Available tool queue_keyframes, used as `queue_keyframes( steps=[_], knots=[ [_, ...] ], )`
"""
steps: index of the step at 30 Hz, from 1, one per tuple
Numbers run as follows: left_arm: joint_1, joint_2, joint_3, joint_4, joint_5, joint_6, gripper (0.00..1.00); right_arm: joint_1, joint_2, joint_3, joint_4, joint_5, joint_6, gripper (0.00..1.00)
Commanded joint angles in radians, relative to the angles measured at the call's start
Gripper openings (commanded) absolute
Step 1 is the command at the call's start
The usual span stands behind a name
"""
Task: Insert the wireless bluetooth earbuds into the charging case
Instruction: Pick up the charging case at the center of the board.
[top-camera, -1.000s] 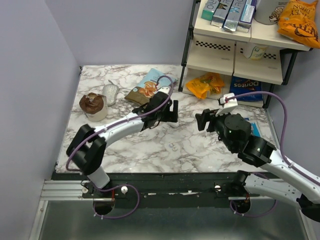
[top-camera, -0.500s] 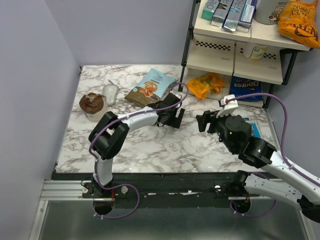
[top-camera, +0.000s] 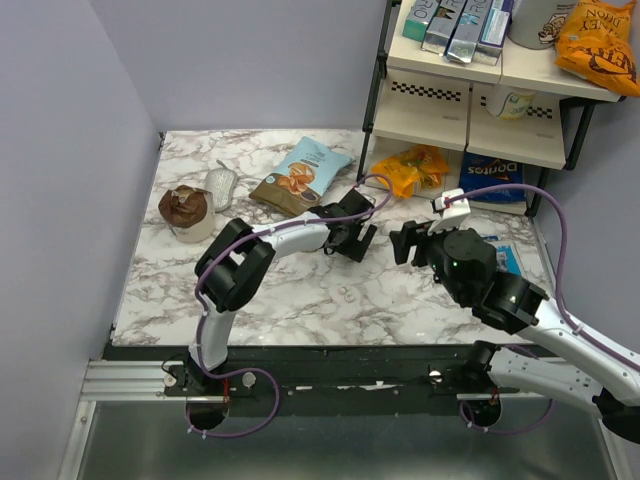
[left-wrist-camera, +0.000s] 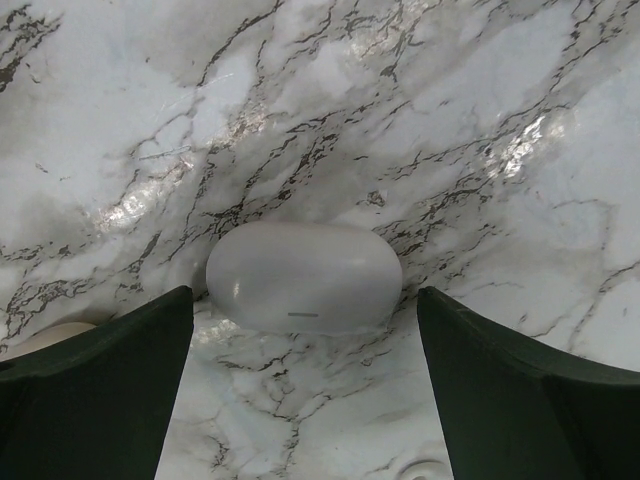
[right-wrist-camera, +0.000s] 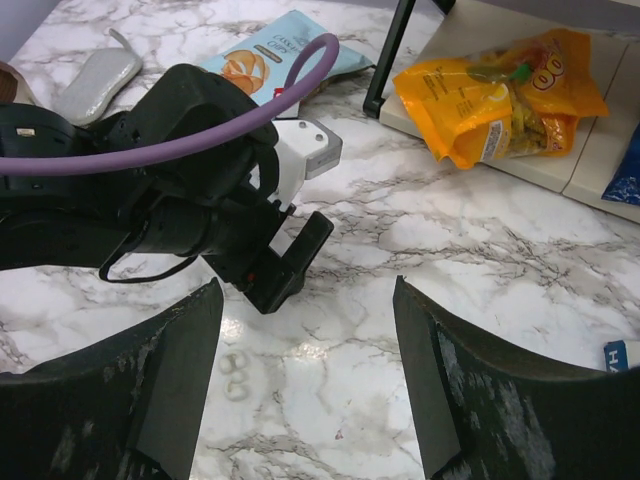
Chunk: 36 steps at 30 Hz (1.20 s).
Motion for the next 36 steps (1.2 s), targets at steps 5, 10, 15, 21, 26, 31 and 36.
queue_keyframes(
  steps=[5,10,15,21,26,31,36],
  knots=[
    [-0.014,0.04,0.038,-0.053,-0.049,0.06,0.92,-0.003,0.003,-0.009,0.004,-0.001,-0.009,0.78],
    [-0.012,0.05,0.054,-0.054,-0.039,0.079,0.91,-0.003,-0.005,-0.013,0.004,-0.001,-0.009,0.78],
    [-0.014,0.06,0.067,-0.061,-0.026,0.085,0.88,-0.003,-0.009,-0.016,0.004,-0.001,-0.007,0.78],
    [-0.012,0.062,0.051,-0.047,0.012,0.086,0.75,-0.003,-0.012,-0.022,0.004,-0.001,-0.007,0.78],
    [-0.011,0.057,0.036,-0.039,0.026,0.083,0.58,-0.004,-0.017,-0.025,0.002,-0.001,-0.004,0.78],
    [-0.011,-0.048,-0.046,0.065,-0.009,0.067,0.29,-0.003,-0.019,-0.016,0.002,-0.002,-0.001,0.78],
    [-0.008,-0.225,-0.11,0.194,-0.04,0.068,0.04,-0.003,-0.034,0.019,-0.005,0.001,0.011,0.78]
  ],
)
